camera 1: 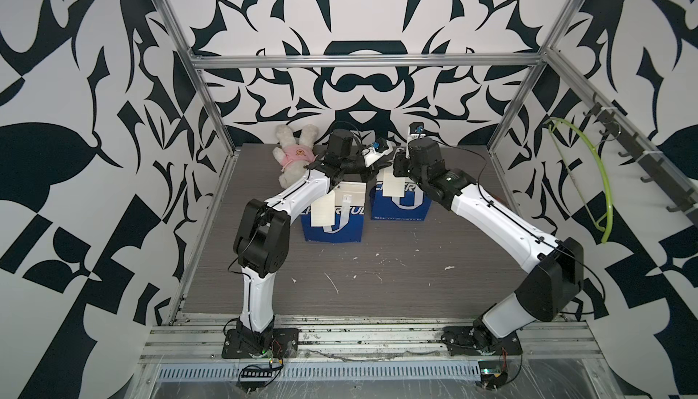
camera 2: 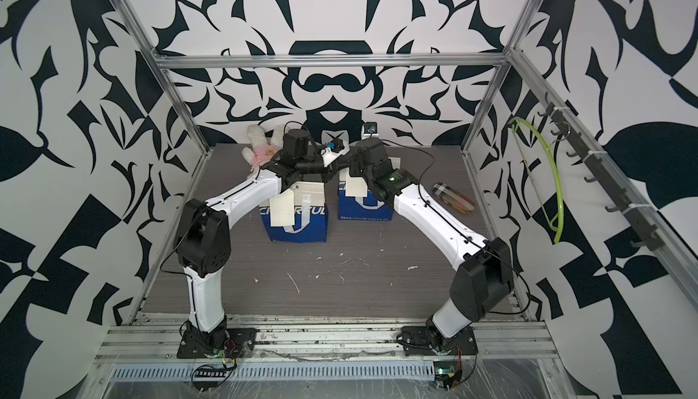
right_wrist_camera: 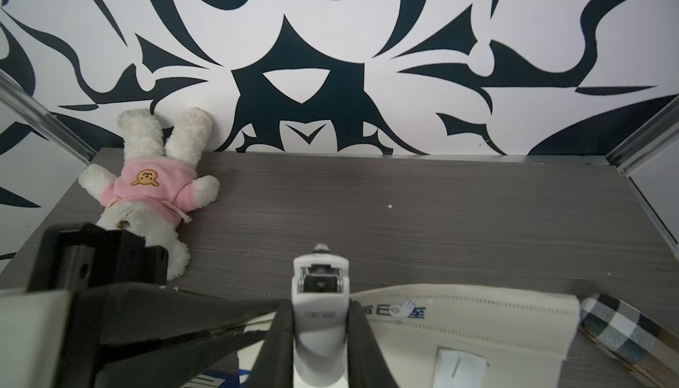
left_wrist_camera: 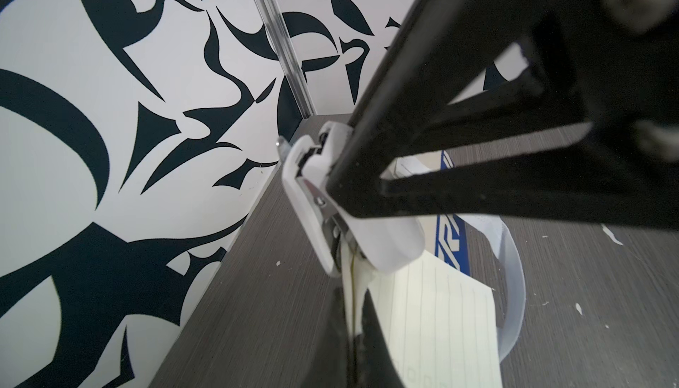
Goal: Staple the receipts to the bags
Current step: Place the stapler in the takeout bag.
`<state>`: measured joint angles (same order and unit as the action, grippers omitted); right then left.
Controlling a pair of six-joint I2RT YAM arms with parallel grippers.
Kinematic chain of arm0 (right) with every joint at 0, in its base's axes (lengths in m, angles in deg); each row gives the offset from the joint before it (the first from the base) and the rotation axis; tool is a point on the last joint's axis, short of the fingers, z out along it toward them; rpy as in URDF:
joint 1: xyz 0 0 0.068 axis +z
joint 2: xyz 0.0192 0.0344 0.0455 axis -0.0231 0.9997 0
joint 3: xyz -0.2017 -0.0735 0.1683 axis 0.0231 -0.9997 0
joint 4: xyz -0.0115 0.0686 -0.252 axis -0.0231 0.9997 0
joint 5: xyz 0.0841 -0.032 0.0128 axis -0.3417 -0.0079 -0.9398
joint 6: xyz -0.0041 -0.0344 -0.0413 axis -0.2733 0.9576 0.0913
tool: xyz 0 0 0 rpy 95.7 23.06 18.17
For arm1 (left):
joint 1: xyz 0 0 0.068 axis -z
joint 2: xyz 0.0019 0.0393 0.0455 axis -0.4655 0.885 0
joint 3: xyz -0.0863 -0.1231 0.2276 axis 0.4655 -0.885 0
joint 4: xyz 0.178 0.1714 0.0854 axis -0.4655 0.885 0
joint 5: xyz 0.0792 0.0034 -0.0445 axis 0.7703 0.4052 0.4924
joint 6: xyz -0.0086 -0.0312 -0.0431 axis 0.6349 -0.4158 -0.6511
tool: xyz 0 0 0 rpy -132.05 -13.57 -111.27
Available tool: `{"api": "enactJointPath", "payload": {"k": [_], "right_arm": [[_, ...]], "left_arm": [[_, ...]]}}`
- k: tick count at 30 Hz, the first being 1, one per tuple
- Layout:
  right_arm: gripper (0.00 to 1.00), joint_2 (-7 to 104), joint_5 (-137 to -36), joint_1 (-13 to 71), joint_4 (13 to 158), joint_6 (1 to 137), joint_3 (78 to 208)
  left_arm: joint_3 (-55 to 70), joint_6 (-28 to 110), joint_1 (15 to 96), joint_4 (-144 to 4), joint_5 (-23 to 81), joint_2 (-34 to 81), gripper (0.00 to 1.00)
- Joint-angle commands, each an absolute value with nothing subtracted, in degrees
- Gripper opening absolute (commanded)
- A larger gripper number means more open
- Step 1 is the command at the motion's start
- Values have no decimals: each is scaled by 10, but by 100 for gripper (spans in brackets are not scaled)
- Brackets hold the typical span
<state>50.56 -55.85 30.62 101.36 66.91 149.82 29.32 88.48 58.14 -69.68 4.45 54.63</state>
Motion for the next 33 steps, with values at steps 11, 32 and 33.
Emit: {"api": "enactJointPath", "payload": {"k": [11, 32, 33], "right_arm": [[0, 544, -563, 297, 1091, 594, 1535], [29, 509, -667, 265, 1118, 582, 1514], [31, 504, -681, 256, 1117, 578, 1510]], "left_arm": [[304, 881, 582, -686, 40, 562, 0], [296, 884, 582, -696, 37, 550, 0], [293, 884, 582, -699, 35, 549, 0]]}}
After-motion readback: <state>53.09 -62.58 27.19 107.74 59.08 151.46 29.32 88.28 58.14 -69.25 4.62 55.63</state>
